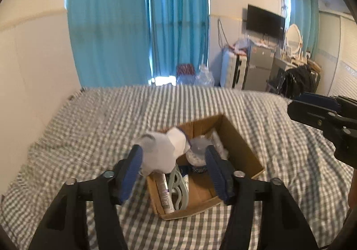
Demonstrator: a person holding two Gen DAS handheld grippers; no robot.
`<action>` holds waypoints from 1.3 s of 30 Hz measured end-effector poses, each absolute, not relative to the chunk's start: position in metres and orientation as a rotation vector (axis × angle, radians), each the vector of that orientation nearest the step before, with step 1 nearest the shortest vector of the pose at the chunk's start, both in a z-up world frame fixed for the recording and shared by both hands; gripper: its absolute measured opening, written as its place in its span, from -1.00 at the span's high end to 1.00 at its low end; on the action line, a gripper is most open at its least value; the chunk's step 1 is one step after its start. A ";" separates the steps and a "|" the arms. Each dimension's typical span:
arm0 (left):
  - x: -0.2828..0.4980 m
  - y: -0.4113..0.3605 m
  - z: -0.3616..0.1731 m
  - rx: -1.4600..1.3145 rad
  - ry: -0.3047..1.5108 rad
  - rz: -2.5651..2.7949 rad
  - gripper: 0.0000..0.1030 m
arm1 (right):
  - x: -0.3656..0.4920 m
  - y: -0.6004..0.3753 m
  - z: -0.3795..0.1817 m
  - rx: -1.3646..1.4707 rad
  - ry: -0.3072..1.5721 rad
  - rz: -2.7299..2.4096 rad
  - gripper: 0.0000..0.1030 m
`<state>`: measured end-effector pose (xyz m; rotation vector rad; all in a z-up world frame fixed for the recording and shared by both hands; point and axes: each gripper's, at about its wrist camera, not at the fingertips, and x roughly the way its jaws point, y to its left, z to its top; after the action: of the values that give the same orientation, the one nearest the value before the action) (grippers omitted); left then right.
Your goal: Organize objects
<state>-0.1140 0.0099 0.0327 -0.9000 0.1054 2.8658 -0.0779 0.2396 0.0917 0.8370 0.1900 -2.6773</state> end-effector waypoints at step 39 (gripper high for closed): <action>0.020 0.031 0.024 -0.560 -0.008 3.124 -1.00 | 0.018 0.318 0.063 0.550 0.076 -2.895 -1.00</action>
<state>0.0196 0.0310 0.0240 -0.5600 -0.0075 3.1240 0.0181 0.3182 0.0628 0.5505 0.0764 -2.8946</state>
